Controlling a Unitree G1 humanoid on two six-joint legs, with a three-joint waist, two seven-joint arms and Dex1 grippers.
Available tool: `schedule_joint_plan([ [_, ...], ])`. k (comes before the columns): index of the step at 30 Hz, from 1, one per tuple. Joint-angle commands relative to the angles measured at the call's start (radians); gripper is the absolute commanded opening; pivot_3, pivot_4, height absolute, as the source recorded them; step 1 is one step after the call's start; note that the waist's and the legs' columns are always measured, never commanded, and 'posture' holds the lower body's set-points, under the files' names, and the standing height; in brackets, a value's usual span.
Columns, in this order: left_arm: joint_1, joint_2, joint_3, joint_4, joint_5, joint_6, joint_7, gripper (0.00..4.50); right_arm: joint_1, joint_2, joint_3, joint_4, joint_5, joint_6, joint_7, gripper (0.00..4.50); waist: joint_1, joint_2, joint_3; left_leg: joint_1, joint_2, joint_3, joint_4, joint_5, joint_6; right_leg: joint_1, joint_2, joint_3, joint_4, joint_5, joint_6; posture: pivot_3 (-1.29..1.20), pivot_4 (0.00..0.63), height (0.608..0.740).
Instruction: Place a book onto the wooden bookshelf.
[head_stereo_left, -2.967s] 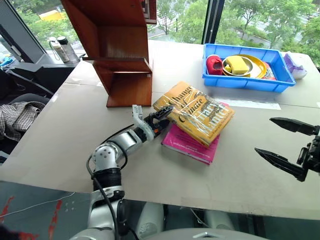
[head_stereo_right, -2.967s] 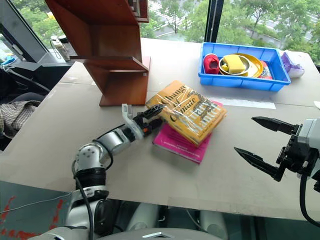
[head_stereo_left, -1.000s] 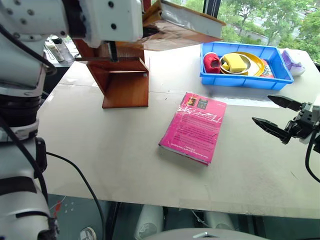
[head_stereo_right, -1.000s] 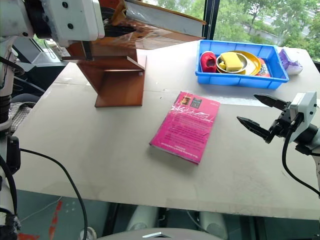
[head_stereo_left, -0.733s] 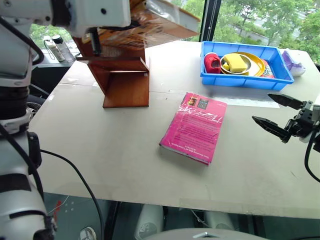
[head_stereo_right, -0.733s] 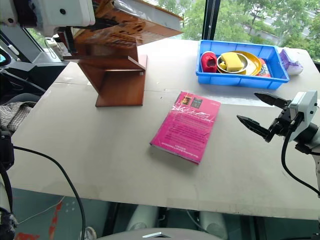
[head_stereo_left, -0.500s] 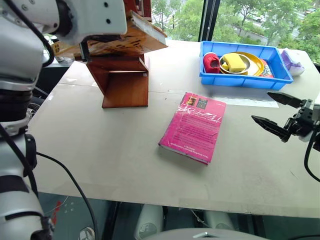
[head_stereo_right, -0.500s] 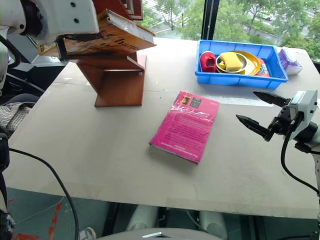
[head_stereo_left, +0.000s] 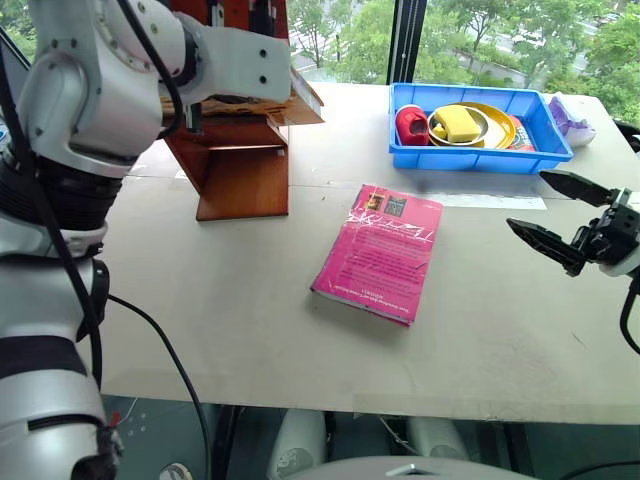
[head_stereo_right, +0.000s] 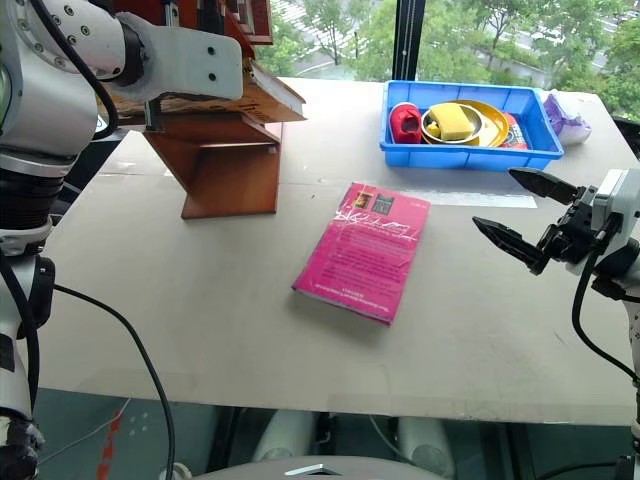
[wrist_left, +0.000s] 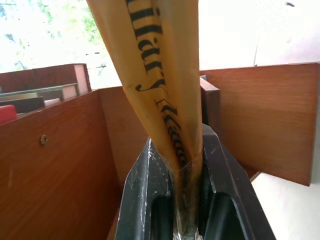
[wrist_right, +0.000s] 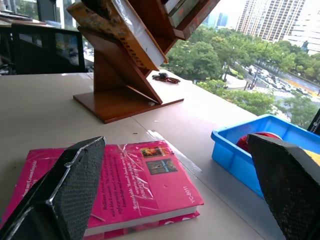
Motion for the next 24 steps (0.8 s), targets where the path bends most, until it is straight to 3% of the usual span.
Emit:
schedule_joint_plan([
  [1,0.013,-0.004,0.027,0.017,0.032,0.021,-0.002,0.04,-0.011,0.000,-0.047,-0.046,0.055,0.014,-0.025,4.50,0.000,0.000,0.000,0.001,0.000,0.001,0.000,0.000,0.000,0.000,0.000,0.001,0.000,0.000,0.000,0.00,0.150,0.740],
  [12,0.050,-0.037,0.046,0.031,0.056,0.015,-0.002,0.04,-0.056,0.031,-0.054,-0.083,0.142,0.045,-0.097,4.50,0.000,0.001,-0.001,0.003,0.000,0.003,0.000,0.000,0.000,0.000,0.000,0.003,0.004,0.000,0.000,0.00,0.150,0.740],
  [24,0.063,-0.065,0.064,0.073,0.072,-0.012,0.010,0.04,-0.148,0.017,-0.032,-0.106,0.249,0.096,-0.081,4.50,0.002,0.001,-0.001,0.010,0.000,0.008,0.000,0.000,0.000,0.004,0.000,0.008,0.006,-0.001,-0.001,0.00,0.150,0.740],
])
